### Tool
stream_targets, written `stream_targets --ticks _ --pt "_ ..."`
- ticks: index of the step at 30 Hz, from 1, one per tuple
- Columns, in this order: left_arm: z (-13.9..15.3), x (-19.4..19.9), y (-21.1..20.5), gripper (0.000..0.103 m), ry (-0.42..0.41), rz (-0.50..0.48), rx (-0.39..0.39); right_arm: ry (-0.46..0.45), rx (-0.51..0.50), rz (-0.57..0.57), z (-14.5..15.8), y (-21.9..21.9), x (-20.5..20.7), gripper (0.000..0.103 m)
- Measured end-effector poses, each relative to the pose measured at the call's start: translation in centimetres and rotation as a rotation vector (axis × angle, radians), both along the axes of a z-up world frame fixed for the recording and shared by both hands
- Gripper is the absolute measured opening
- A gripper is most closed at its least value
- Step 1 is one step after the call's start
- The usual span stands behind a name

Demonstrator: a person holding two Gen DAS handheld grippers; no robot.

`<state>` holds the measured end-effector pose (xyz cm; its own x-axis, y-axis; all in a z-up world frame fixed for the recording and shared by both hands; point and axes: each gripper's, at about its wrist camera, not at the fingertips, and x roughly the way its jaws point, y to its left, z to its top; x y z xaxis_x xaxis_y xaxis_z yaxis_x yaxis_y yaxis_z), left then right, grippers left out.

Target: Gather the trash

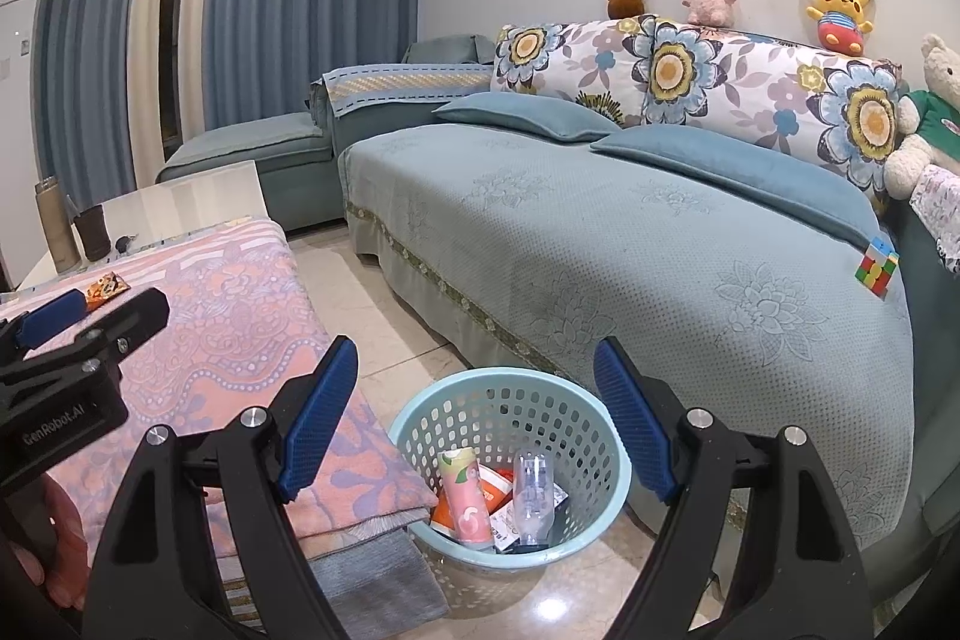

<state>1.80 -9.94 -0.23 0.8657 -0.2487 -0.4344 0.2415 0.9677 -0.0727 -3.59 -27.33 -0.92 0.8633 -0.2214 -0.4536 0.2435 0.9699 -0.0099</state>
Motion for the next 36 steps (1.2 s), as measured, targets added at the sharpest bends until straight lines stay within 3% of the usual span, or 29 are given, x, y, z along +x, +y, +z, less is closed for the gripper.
stream_targets --ticks 36 --pt "0.01 -0.10 0.23 0.091 -0.020 0.020 0.031 0.006 -0.019 0.006 -0.08 0.65 0.14 0.077"
